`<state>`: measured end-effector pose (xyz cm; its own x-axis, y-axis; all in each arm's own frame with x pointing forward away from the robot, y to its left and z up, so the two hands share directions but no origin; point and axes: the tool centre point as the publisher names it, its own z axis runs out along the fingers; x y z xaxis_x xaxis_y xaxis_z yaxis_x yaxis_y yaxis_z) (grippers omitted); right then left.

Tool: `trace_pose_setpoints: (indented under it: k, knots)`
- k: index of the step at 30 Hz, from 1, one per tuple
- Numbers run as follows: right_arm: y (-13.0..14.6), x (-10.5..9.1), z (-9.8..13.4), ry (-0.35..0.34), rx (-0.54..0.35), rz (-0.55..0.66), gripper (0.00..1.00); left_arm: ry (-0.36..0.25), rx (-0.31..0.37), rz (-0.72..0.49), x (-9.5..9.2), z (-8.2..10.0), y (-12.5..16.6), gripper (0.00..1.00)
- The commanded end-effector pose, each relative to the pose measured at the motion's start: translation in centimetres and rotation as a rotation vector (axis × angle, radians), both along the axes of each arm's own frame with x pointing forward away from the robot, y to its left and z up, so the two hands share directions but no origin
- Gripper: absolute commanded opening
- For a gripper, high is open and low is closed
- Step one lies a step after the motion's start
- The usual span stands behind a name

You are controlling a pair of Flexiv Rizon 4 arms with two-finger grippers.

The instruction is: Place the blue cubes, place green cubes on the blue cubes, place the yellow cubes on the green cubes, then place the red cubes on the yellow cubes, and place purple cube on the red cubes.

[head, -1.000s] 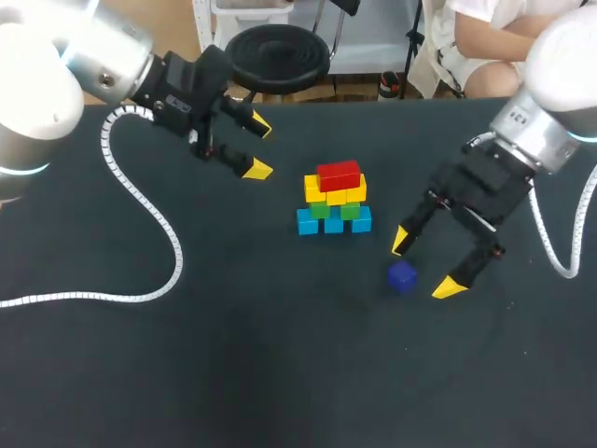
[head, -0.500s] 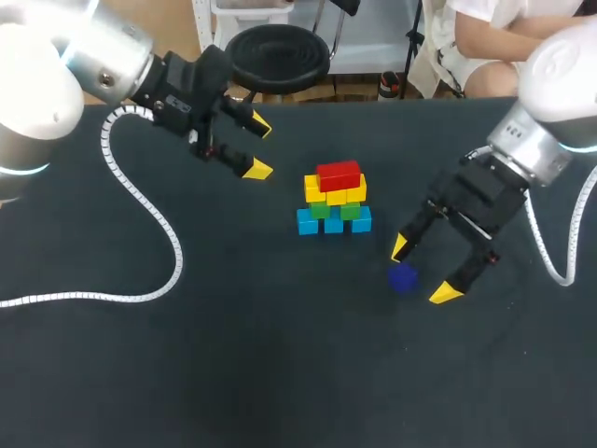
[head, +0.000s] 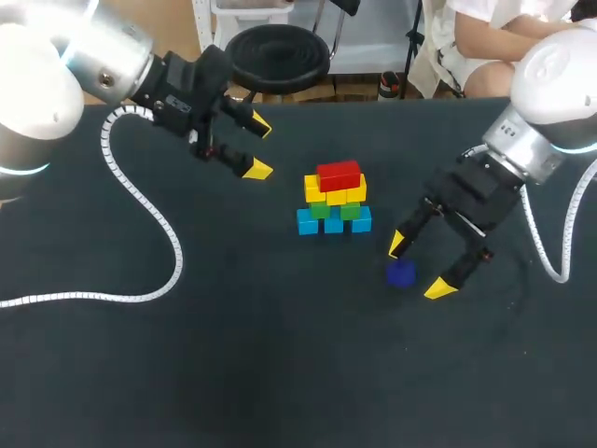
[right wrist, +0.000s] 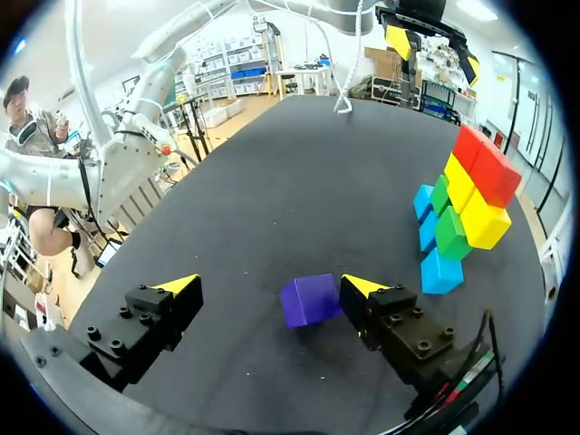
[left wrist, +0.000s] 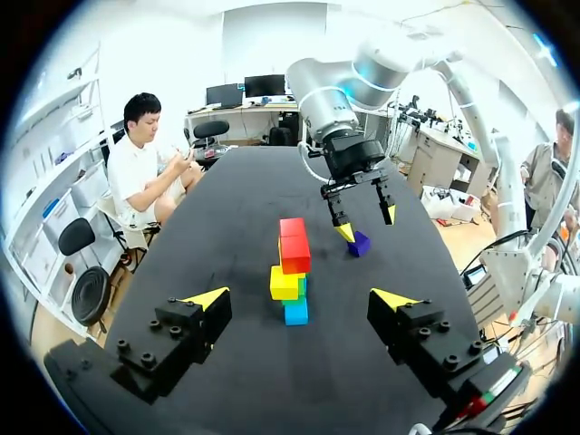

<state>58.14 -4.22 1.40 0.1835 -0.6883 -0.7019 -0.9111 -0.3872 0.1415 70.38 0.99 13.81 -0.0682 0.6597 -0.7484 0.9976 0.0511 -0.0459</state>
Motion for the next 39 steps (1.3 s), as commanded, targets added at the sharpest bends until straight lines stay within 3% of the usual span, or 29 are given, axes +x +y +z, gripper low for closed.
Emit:
trace_pose_setpoints:
  k: [1, 8, 20, 39]
  knots:
    - [-0.1, -0.3, 0.3, -0.025, 0.008, -0.014, 1.0, -0.002, -0.002, -0.001, 0.0, 0.0, 0.1, 1.0]
    - [-0.5, -0.3, 1.3, -0.05, 0.022, -0.018, 1.0, -0.002, -0.002, -0.001, 0.0, 0.0, 0.1, 1.0]
    - [-0.2, 1.5, -0.1, 0.0, 0.048, -0.124, 1.0, -0.002, -0.002, -0.001, 0.0, 0.0, 0.1, 1.0]
    - [0.7, 2.2, -1.3, 0.02, 0.048, -0.107, 1.0, -0.002, -0.002, -0.001, 0.0, 0.0, 0.1, 1.0]
